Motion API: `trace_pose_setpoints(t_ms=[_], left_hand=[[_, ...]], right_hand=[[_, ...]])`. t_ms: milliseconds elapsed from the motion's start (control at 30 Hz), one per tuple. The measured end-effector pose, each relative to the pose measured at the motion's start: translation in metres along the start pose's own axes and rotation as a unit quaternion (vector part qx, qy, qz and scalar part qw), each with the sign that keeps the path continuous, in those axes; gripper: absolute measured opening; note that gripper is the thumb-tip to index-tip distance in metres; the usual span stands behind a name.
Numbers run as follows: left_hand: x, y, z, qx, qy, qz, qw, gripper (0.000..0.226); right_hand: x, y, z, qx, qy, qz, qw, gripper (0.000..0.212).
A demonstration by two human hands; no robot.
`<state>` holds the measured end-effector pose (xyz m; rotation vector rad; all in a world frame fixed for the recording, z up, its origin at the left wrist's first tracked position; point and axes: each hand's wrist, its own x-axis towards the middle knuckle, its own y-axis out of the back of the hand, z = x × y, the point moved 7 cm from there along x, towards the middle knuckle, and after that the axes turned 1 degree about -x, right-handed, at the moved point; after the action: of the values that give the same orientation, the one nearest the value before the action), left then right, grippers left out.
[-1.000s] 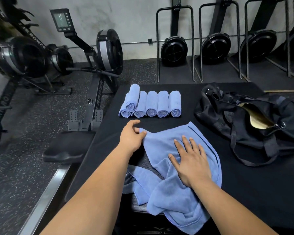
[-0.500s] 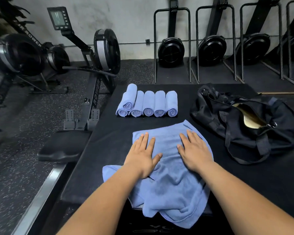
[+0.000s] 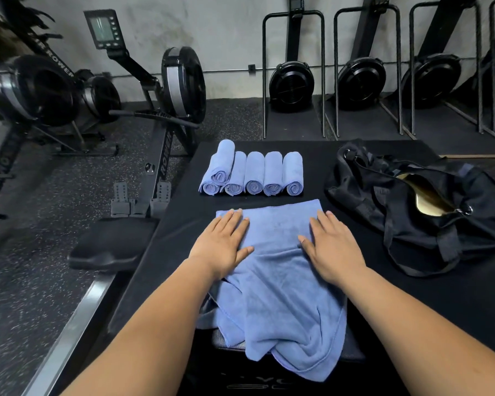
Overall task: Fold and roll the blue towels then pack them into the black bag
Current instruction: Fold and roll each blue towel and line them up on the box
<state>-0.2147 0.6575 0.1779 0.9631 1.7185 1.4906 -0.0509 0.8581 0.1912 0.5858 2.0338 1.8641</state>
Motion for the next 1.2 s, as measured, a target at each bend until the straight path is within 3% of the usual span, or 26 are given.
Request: trace_pose_setpoints(t_ms=[67,167,233,300,367,533,633,733,833,933,1067,1200], left_hand=[[-0.004,0.016,0.009,-0.022,-0.025,0.082,0.996,0.077],[-0.018,0.033,0.026,-0.147,-0.044,0.169,0.974,0.058],[-0.028,0.032,0.037,-0.202,-0.059,0.159,0.965,0.062],[-0.037,0.022,0.046,-0.189,-0.078,0.126,0.971,0.073],[-0.047,0.014,0.049,-0.158,-0.077,0.099,0.979,0.075],[-0.075,0.028,0.044,-0.216,-0.060,0.134,0.965,0.065],[-0.096,0.042,0.052,-0.247,-0.090,0.160,0.951,0.060],[-0.116,0.048,0.068,-0.237,-0.124,0.150,0.952,0.067],[-0.131,0.051,0.082,-0.213,-0.154,0.142,0.954,0.069],[-0.140,0.053,0.087,-0.180,-0.169,0.136,0.959,0.052],[-0.145,0.052,0.076,-0.169,-0.132,0.144,0.966,0.030],[-0.145,0.064,0.061,-0.176,-0.072,0.178,0.966,0.037]], right_hand=[[-0.016,0.000,-0.018,0.023,0.072,0.008,0.997,0.082],[-0.038,-0.019,-0.031,0.008,0.132,-0.054,0.990,0.084],[-0.040,-0.023,-0.022,-0.011,0.086,-0.066,0.994,0.084],[-0.038,-0.020,-0.015,-0.022,0.022,-0.071,0.997,0.080],[-0.040,-0.014,-0.021,-0.035,0.016,-0.071,0.997,0.080],[-0.071,-0.003,-0.056,-0.012,0.162,-0.073,0.984,0.082],[-0.088,0.001,-0.053,-0.062,0.159,-0.063,0.983,0.083],[-0.102,0.011,-0.050,-0.031,0.141,-0.036,0.989,0.076],[-0.121,0.026,-0.060,0.024,0.197,0.016,0.980,0.064],[-0.146,0.036,-0.064,0.044,0.258,0.046,0.964,0.053],[-0.165,0.024,-0.059,-0.013,0.310,0.025,0.950,0.052],[-0.162,0.033,-0.052,0.020,0.304,0.074,0.950,0.036]])
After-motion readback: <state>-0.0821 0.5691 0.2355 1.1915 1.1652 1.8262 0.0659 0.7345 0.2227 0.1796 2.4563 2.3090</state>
